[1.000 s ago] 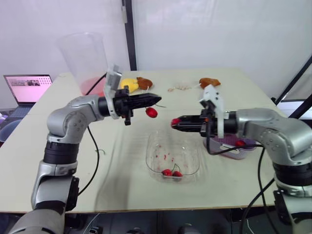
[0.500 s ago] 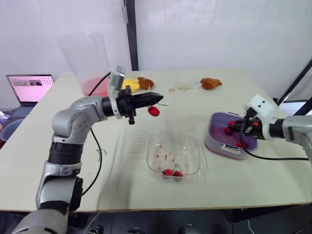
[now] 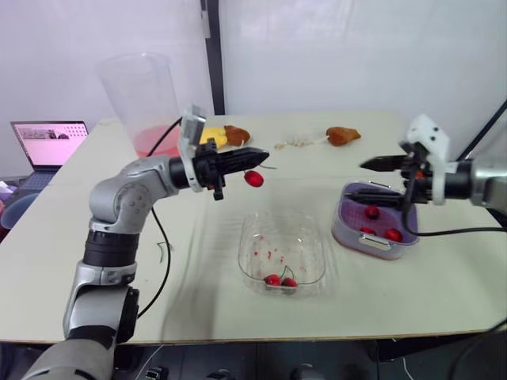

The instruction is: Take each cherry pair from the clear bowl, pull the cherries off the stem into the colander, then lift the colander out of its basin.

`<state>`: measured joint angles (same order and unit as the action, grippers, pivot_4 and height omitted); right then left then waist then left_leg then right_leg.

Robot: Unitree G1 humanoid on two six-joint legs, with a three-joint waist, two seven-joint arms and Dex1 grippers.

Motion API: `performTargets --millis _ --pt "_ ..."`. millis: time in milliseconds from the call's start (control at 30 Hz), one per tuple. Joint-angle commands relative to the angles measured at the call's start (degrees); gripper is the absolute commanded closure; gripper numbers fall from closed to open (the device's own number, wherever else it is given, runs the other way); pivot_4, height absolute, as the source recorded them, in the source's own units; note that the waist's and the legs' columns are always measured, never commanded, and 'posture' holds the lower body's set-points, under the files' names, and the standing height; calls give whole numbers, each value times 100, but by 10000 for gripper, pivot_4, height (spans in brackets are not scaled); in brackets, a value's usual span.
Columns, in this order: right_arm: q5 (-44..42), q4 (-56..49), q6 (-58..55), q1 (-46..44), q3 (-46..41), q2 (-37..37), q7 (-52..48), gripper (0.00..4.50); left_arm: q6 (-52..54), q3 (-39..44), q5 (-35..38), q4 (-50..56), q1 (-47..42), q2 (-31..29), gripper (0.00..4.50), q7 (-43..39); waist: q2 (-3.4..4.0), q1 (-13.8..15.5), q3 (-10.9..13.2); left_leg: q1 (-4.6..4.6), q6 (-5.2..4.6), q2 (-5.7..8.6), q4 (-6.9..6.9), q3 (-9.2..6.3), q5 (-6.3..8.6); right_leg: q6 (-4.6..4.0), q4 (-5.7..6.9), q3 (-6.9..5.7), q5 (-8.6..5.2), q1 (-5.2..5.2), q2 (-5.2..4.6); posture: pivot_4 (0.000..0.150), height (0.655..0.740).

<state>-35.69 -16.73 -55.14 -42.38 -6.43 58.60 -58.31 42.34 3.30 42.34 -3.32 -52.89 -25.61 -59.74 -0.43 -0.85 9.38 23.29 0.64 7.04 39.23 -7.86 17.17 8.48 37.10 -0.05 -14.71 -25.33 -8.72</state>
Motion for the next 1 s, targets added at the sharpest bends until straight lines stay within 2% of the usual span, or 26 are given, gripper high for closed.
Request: performTargets --millis 33,133,233,567,667,733,933,1000 --pt "-600 -651 -442 -731 94 -873 711 323 26 122 156 185 -178 50 45000 59 0 1 0 0 0 0 2 0 0 0 0 1 0 0 -1 1500 7400" --pt "-715 -774 -686 -994 235 -1695 1364 323 117 125 261 276 -153 98 45000 93 -2 20 -1 1 0 2 2 -6 0 0 2 -1 0 0 -2 1500 7400" --pt "-905 -892 -827 -930 355 -2204 1648 323 305 47 433 456 -119 20 45000 -114 -8 24 -4 1 0 8 3 -20 0 0 4 -4 0 8 -3 1500 7400" --pt "-1193 -897 -990 -837 473 -2384 1794 323 529 -22 602 777 -153 15 45000 -152 -8 -24 -4 1 0 7 3 -20 0 0 8 -4 0 6 -1 1500 7400" --pt "-1235 -882 -1010 -831 460 -2403 1823 8500 530 -21 589 759 -156 9 45000 -161 -8 -22 -4 1 0 7 3 -20 0 0 9 -4 0 6 -1 1500 7400" --pt "-1266 -899 -1006 -830 453 -2403 1843 17021 528 -17 574 746 -156 7 45000 -169 -8 -24 -4 1 0 7 3 -20 0 0 8 -4 0 6 -1 1500 7400" --pt "-1401 -933 -991 -868 353 -2382 1900 17021 410 -143 374 739 -163 -48 45000 -220 -8 -21 -4 1 0 7 3 -20 0 0 8 -4 0 6 -1 1500 7400" --pt "-1452 -931 -1015 -879 324 -2374 1940 22068 409 -128 394 724 -186 -45 45000 -208 -8 -20 -4 1 0 7 3 -19 0 0 8 -4 0 6 -1 1500 7400"
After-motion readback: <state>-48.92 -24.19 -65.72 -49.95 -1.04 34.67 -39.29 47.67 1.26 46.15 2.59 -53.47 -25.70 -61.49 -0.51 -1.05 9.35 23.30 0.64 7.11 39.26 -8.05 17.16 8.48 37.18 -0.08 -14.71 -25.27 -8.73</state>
